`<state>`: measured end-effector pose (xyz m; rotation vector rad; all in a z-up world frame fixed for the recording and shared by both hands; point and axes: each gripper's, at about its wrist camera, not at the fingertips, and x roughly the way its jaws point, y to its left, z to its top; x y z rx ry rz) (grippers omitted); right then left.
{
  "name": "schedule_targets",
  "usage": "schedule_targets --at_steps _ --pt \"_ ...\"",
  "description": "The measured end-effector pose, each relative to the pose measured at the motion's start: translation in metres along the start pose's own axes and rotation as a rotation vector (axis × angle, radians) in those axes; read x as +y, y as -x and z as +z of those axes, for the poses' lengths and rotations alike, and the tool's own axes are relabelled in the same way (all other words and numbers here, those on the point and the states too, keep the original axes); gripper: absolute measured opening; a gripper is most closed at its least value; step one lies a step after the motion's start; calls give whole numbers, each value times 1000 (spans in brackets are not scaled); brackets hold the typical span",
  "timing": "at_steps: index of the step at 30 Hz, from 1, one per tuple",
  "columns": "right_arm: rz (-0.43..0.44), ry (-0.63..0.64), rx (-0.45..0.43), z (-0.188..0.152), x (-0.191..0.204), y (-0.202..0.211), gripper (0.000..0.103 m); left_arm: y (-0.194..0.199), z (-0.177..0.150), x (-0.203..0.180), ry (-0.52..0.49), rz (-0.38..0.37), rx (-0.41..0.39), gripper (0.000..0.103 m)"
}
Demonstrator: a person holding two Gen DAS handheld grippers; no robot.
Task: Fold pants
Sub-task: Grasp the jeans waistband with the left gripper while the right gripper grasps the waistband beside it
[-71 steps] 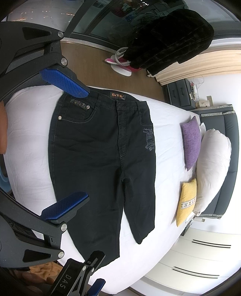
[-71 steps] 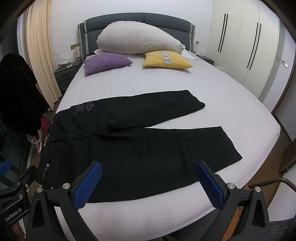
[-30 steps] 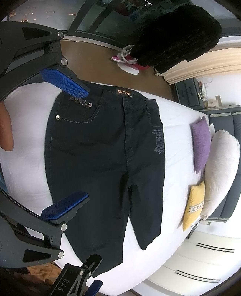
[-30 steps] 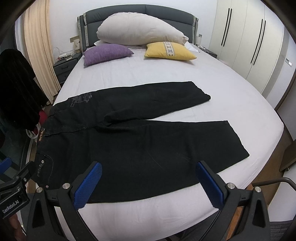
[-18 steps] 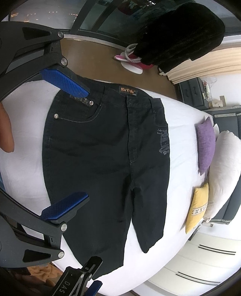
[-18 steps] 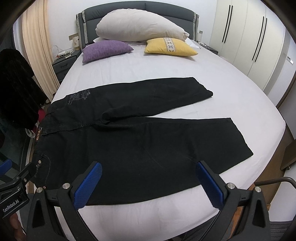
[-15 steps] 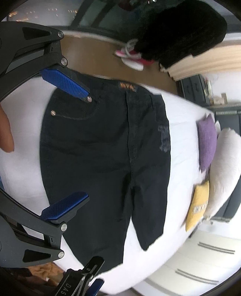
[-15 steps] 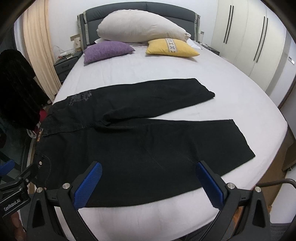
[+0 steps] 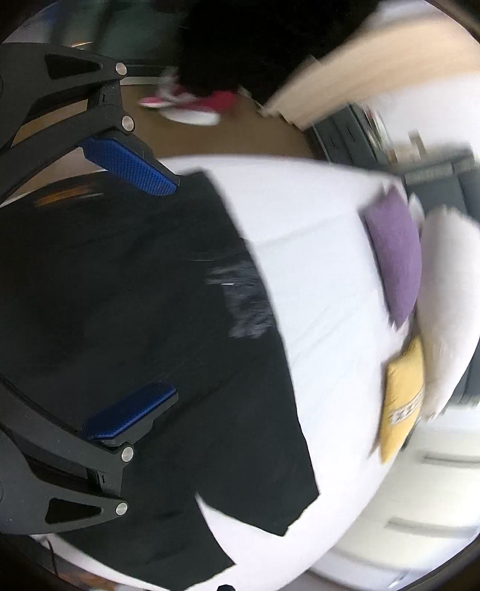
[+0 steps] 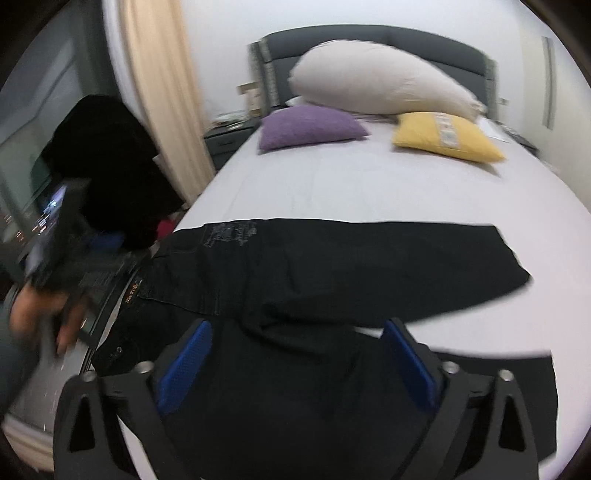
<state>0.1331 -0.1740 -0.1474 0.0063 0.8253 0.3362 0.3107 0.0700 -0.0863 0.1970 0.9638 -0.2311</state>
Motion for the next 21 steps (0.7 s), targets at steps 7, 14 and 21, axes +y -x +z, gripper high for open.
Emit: schedule_targets --at_steps 7,14,21 --pt "129 74 63 25 -32 -59 69 -121 64 26 -227 -93 181 102" --pt "223 112 101 36 -51 -104 64 -190 82 41 -275 -200 317 87" --pt "276 175 121 56 -49 -123 64 -212 84 56 -245 -311 399 64"
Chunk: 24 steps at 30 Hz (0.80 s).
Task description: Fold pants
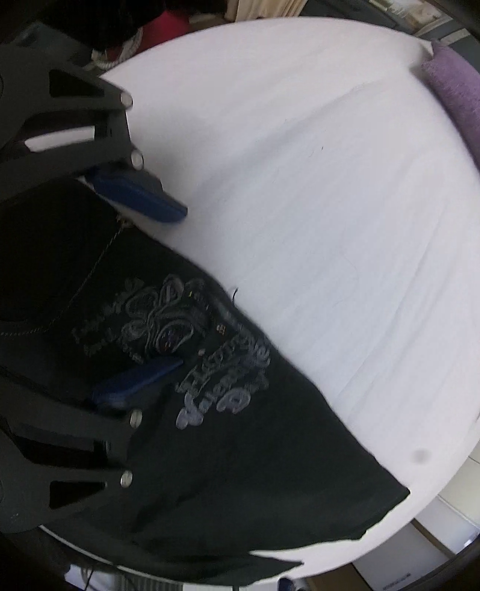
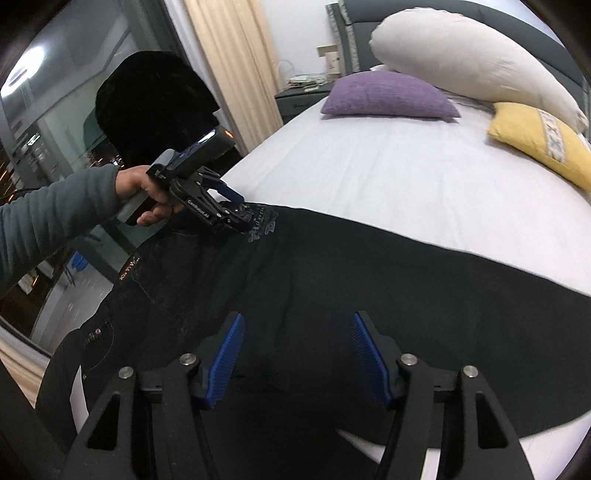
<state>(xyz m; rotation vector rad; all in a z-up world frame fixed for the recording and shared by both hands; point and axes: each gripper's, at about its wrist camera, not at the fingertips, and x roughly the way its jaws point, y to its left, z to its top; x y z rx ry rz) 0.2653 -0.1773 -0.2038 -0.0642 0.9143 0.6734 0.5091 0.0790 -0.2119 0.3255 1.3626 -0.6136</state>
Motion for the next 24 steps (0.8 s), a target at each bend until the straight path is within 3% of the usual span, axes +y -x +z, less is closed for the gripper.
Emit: schedule_targets --at_steps 1,3,8,15,18,24 --pt "2 6 3 6 -2 -3 64 1 0 -1 -9 -9 0 59" --pt "1 13 10 15 -7 -9 64 5 1 0 -19 -30 -2 38" --pt "-12 79 32 46 -15 -31 64 18 -7 -7 -35 4 -61 19" --pt "-22 238 184 93 -12 -81 60 36 -33 -23 -133 214 -216 19" --pt "-30 286 244 105 -13 -106 57 45 -52 -12 -145 239 -250 13" --pt "-5 375 338 122 -8 -158 48 42 -74 -33 -238 328 -331 8"
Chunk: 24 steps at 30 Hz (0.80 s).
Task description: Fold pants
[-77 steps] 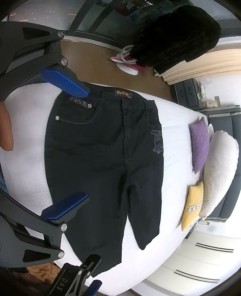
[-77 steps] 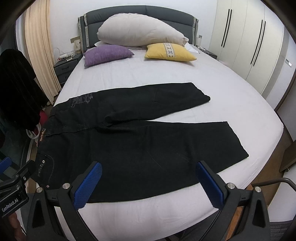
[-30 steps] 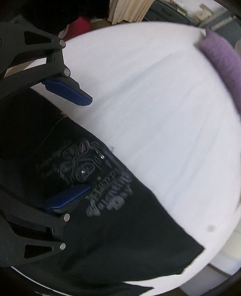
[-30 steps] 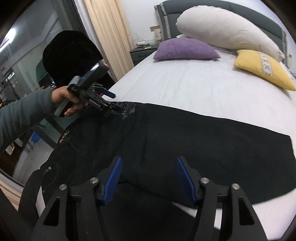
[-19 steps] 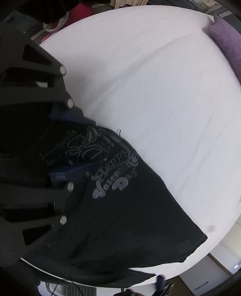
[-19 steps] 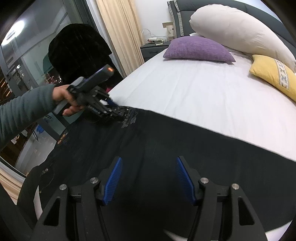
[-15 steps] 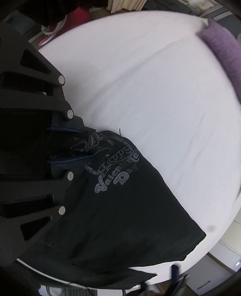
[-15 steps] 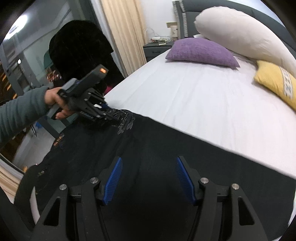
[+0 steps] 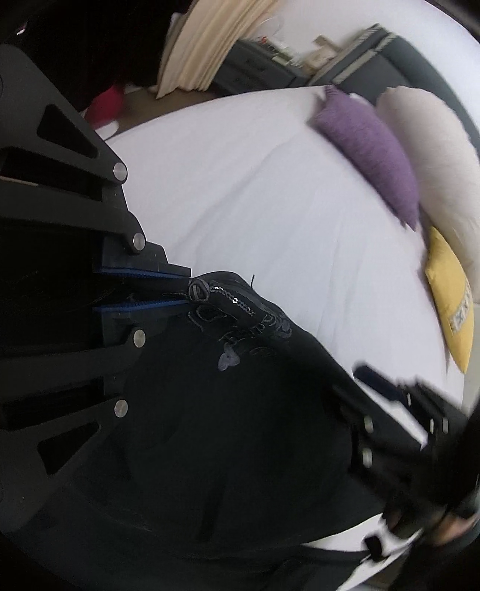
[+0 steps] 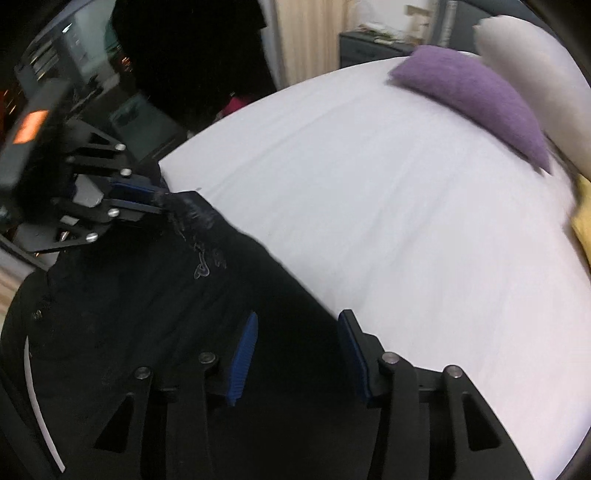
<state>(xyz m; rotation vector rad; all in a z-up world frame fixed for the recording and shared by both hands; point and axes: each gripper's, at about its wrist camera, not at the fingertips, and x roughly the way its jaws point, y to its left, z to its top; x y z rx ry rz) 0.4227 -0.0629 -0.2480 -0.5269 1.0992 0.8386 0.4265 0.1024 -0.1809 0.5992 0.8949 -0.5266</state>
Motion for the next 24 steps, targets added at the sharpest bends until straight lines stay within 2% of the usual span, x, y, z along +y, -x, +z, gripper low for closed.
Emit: schedule_targets --at_steps 8,10,12,13,20,24 --pt "20 94 90 20 3 -32 47 -11 5 17 -32 29 -56 8" --pt "53 88 109 22 2 -34 27 19 -5 -27 -29 30 -53 8" --pt "68 104 104 21 7 -31 13 18 -7 -23 -13 33 -50 8" --pt "64 113 104 20 9 -28 10 20 -7 -25 -7 38 -50 7" --pt "18 113 39 9 27 2 5 40 -13 -23 52 72 -70 5" --pt "-20 137 -2 4 44 19 5 65 -18 -6 162 -15 -131 7"
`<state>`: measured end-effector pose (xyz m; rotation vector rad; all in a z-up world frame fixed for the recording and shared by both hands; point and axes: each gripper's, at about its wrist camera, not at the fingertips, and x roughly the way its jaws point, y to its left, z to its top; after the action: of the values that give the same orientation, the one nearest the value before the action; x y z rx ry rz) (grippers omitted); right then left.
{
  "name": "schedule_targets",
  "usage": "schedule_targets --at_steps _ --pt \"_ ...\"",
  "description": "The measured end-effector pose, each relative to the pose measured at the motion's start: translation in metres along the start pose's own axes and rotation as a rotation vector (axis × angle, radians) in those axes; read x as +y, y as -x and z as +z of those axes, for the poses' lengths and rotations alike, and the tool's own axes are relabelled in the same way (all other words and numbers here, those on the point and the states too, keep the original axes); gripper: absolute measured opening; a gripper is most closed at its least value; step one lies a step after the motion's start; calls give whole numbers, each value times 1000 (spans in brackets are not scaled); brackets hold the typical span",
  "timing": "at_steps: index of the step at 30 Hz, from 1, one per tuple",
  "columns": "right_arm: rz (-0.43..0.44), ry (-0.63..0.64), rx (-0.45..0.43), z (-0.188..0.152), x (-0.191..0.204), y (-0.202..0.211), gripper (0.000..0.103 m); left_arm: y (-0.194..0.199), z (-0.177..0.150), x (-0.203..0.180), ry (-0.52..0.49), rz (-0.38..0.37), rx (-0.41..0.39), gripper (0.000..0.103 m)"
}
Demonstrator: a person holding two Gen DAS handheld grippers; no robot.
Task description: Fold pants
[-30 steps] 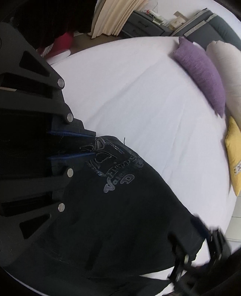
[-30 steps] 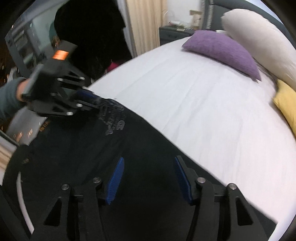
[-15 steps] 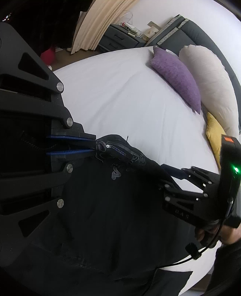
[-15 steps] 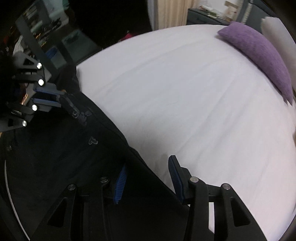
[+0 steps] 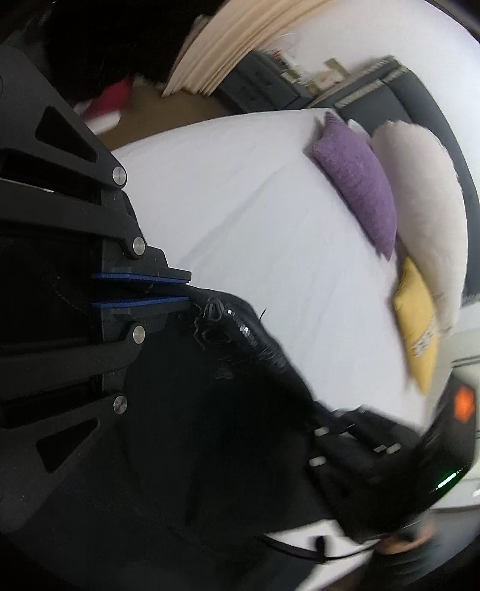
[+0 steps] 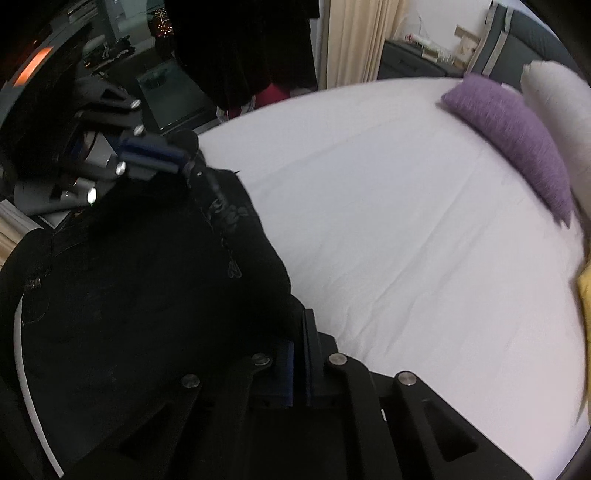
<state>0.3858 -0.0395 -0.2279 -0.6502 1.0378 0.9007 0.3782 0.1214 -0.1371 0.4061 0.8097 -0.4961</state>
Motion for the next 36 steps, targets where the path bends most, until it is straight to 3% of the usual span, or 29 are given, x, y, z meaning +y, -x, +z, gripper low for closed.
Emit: schedule_targets --at_steps 3,7,12,17,21,27,28,29,30,34,36 --pt "-32 27 -20 -4 4 11 4 15 3 4 12 -84 -2 7" --pt "-84 104 -18 0 22 15 4 19 15 -6 -80 -110 29 7" --pt "-144 178 -13 4 42 15 4 10 38 -8 -83 -248 77 8" --pt "-164 199 -20 5 49 19 4 -3 58 -5 -143 -184 97 8" --pt "-176 218 -23 5 51 20 4 -3 67 7 -142 -250 121 8" --pt "-177 242 -26 0 58 25 4 -12 69 19 -147 -271 171 8" --pt "-179 245 -25 -2 62 26 4 -12 69 22 -147 -276 173 11" --pt "-180 249 -25 -4 64 27 4 -10 69 24 -149 -286 162 37" --pt "-181 250 -25 -7 67 28 4 -7 68 26 -147 -301 155 103" --pt "-187 248 -34 -9 69 29 4 -4 56 26 -119 -370 148 103" --pt "-194 241 -38 -8 70 29 4 -11 56 25 -111 -333 160 103"
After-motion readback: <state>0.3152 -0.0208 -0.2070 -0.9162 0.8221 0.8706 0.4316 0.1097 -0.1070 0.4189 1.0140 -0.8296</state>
